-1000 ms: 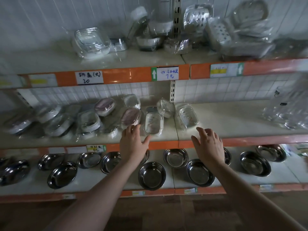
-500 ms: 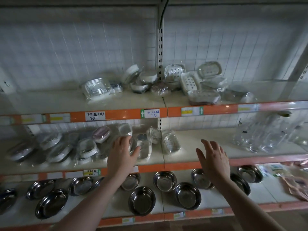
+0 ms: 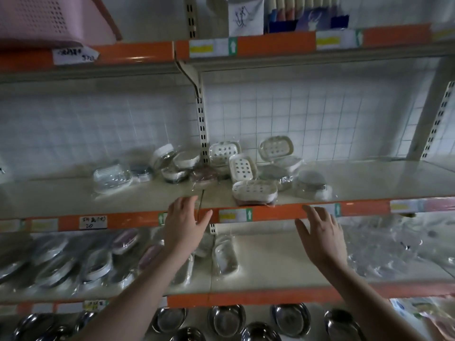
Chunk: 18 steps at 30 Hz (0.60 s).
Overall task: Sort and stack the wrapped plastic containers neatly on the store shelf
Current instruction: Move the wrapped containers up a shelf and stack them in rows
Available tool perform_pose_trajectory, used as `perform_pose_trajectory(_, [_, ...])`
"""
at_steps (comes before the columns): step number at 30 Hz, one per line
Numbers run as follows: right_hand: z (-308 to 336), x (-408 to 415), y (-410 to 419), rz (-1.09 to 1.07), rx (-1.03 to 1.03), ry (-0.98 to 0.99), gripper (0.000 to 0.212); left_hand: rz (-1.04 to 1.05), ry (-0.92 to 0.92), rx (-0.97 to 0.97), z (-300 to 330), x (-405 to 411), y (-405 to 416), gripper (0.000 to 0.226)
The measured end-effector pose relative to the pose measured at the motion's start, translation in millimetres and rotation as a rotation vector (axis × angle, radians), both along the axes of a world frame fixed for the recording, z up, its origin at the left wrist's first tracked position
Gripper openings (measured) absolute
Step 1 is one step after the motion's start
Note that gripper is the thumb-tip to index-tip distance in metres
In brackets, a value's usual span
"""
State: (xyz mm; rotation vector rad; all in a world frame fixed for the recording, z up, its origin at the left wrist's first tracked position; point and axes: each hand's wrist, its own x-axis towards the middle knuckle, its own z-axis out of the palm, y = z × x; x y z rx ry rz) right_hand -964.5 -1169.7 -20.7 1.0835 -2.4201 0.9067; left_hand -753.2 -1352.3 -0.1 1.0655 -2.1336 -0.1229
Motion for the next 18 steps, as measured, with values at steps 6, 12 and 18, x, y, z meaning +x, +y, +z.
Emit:
perform_pose_trajectory(6, [21,-67,10,-0.003,-0.012,0.049,0.037,-0.041,-0.015,0.004,14,-64,12,0.061])
perform_pose_trajectory(12, [28,-108,4,-0.037,0.005,0.016,0.040,-0.120,-0.137,0.014,17,-109,5,0.071])
perform_pose_trajectory(18, [30,-129,-13,-0.070,0.064,0.005,0.041,-0.289,-0.291,0.076,17,-145,-20,0.075])
